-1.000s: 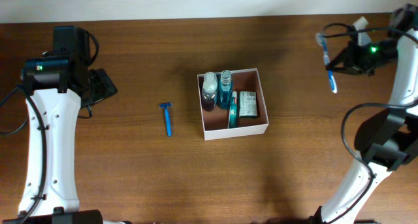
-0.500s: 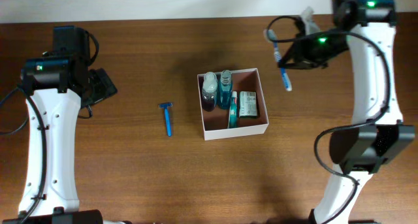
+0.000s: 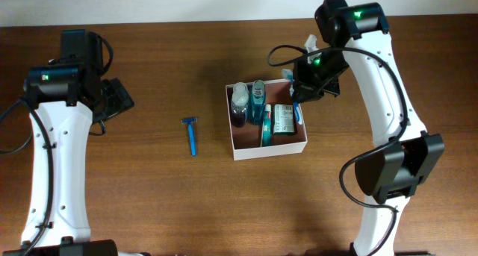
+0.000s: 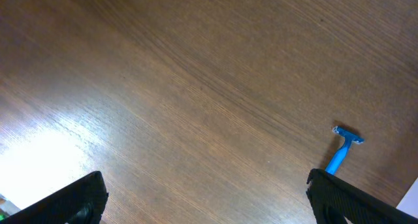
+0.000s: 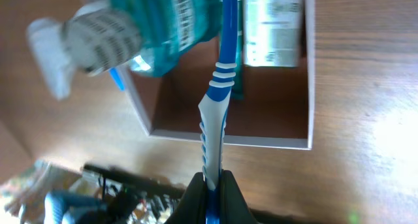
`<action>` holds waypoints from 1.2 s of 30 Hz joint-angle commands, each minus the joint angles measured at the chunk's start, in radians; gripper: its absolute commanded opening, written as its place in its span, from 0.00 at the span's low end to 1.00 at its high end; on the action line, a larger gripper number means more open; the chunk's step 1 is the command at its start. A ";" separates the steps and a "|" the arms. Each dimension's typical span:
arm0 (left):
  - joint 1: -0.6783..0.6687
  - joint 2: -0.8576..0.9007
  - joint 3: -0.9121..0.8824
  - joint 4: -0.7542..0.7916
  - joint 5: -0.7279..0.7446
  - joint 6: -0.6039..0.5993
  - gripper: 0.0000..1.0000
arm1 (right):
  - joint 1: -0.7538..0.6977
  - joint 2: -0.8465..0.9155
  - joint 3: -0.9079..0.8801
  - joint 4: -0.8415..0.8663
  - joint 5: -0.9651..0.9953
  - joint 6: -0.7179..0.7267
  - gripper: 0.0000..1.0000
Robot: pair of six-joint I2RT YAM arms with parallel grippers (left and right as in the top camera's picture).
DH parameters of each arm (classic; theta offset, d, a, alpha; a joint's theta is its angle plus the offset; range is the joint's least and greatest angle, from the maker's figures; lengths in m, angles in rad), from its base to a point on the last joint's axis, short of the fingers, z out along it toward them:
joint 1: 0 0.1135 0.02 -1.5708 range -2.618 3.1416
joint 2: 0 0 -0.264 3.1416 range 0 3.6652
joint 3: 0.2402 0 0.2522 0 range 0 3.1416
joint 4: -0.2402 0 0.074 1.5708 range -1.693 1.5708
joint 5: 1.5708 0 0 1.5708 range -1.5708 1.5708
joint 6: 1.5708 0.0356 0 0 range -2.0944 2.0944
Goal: Pack container
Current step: 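Lift the toothbrush and carry it left over the box, then lower the toothbrush into the box and release it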
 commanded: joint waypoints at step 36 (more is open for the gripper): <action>0.002 0.006 -0.003 -0.001 -0.007 -0.013 0.99 | 0.201 -0.030 -0.071 0.023 0.348 0.474 0.04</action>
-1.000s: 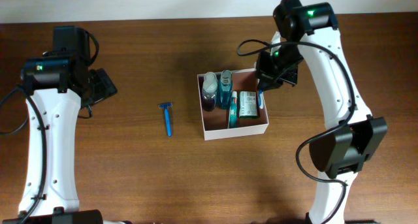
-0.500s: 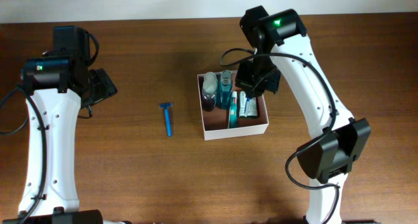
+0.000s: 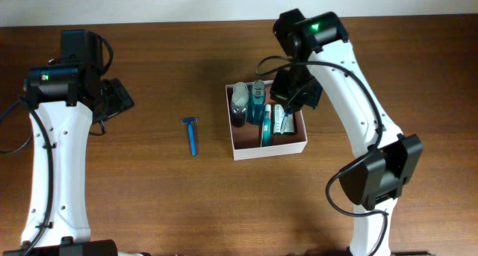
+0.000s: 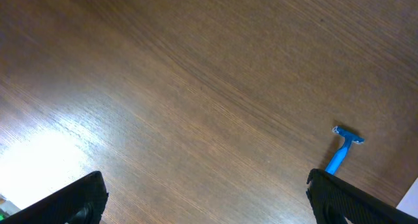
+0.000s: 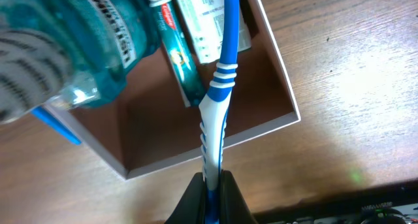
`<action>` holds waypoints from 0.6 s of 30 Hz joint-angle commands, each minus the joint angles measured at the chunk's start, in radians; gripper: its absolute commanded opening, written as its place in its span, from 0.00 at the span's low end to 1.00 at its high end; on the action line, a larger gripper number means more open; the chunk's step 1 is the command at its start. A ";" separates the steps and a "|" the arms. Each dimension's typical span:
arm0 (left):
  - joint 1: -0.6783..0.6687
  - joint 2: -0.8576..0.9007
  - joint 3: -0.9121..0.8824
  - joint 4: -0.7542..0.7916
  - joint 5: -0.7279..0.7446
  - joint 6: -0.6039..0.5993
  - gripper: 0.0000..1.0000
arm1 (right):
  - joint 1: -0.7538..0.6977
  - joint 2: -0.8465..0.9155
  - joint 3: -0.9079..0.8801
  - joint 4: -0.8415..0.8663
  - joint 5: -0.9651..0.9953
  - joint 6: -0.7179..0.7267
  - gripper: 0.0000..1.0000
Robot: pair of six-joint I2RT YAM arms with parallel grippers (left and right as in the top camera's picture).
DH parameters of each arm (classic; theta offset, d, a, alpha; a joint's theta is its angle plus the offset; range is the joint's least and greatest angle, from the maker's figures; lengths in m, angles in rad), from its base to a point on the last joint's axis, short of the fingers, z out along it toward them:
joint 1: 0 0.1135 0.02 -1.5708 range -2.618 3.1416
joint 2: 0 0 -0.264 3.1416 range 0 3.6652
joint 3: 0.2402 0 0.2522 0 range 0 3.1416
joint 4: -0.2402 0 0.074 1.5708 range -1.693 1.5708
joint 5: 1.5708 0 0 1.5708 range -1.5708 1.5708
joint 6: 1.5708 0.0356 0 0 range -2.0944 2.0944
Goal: Pack container
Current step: 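Lower the toothbrush into the box and release it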
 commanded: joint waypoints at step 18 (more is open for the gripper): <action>0.002 0.005 -0.003 -0.001 -0.007 -0.013 0.99 | 0.053 -0.030 -0.186 0.172 0.050 0.030 0.04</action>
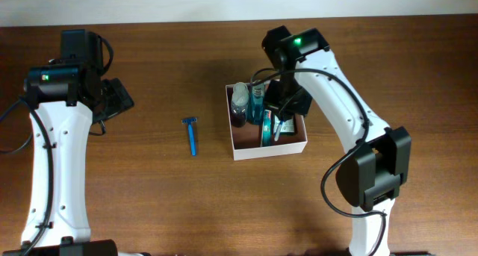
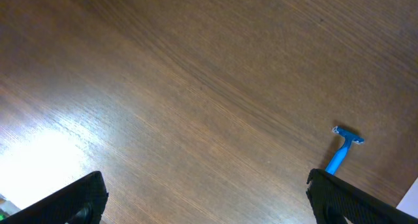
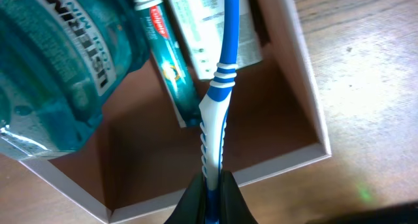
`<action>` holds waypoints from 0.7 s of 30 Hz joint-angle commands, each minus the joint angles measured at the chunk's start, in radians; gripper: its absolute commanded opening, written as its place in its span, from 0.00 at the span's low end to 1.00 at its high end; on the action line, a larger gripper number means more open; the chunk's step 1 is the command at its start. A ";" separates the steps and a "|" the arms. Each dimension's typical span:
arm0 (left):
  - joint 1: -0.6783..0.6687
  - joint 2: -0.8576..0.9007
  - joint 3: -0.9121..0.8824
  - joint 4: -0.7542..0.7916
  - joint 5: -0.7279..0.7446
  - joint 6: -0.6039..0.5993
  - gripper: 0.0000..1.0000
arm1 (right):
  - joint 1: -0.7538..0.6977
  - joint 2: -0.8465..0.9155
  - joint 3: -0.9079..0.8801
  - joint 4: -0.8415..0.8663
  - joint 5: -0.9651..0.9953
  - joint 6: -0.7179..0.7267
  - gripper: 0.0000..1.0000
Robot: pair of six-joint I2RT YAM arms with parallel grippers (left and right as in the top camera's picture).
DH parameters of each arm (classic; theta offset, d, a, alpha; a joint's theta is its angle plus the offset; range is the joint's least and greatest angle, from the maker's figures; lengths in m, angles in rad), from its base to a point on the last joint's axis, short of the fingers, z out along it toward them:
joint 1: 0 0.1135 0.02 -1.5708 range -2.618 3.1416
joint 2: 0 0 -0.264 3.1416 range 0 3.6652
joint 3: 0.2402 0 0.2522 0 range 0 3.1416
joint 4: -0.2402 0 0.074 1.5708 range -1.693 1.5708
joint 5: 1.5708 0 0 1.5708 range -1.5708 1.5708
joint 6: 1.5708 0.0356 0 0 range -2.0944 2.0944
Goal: Pack container
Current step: 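Lower the toothbrush into the box and release it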
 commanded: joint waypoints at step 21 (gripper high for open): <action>0.002 0.006 -0.003 -0.001 -0.007 -0.013 0.99 | -0.002 -0.030 -0.003 0.005 0.057 -0.026 0.54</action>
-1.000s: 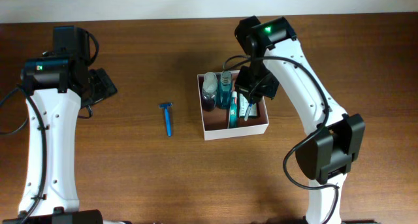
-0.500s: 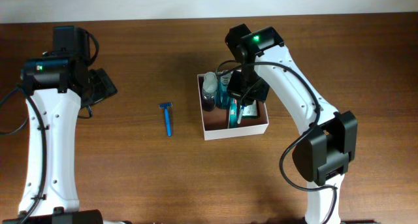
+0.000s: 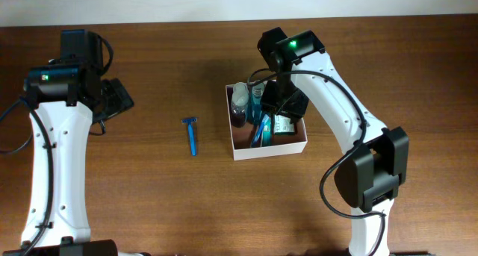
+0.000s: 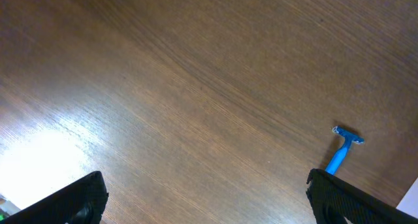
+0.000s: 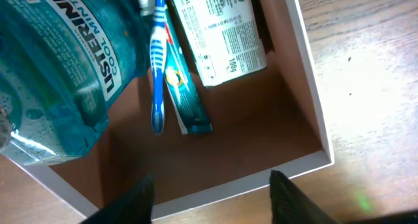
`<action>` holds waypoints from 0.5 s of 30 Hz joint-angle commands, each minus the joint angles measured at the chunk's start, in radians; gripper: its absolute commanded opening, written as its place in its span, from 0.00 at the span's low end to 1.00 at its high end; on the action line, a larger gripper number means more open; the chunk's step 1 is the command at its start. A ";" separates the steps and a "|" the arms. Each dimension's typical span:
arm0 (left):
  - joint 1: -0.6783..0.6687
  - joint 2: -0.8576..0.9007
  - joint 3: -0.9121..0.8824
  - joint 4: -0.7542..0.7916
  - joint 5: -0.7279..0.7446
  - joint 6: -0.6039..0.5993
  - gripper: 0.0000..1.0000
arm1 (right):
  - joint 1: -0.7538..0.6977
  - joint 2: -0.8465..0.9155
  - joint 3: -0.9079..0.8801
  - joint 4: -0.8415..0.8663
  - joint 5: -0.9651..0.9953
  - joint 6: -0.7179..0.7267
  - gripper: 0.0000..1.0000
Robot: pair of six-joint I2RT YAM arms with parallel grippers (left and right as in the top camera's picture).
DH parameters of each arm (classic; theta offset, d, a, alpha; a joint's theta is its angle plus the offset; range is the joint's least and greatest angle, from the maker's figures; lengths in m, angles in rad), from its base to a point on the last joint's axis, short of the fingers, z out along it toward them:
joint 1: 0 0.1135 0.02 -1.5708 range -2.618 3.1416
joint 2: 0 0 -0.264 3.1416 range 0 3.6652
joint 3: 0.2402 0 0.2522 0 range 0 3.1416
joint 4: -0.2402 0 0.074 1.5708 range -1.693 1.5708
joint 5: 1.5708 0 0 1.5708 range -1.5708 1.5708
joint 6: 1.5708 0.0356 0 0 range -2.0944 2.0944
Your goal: Pack container
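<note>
The white box [image 3: 269, 153] holds a teal mouthwash bottle [image 5: 59, 61], a toothpaste tube [image 5: 185, 101], a white labelled tube [image 5: 222, 34] and a dark bottle [image 3: 238, 105]. A blue and white toothbrush [image 5: 156, 74] lies loose in the box on the toothpaste, against the mouthwash. My right gripper [image 5: 210, 185] hangs open just above the box's near wall [image 5: 307, 87], with nothing between its fingers. A blue razor [image 3: 191, 135] lies on the table left of the box, also seen as the razor [image 4: 342, 149] in the left wrist view. My left gripper [image 4: 204, 185] is open over bare wood, far left.
The table is dark brown wood [image 3: 149, 196]. My left arm [image 3: 56, 136] stands along the left side, and my right arm [image 3: 358, 136] arches over the box from the right.
My right gripper was shut on the toothbrush handle over the box. Now it is open and the toothbrush lies in the box. The left arm and razor have not moved.
My right gripper held the toothbrush at the box's right edge, then over the box interior, then lower above the toothpaste. Now the brush rests inside and the gripper is open. The left gripper stayed open and still throughout.
</note>
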 commanded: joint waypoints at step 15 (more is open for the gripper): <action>0.002 0.005 -0.003 -0.001 -0.007 -0.013 0.99 | -0.211 -0.132 0.097 -0.197 -0.198 -0.428 0.66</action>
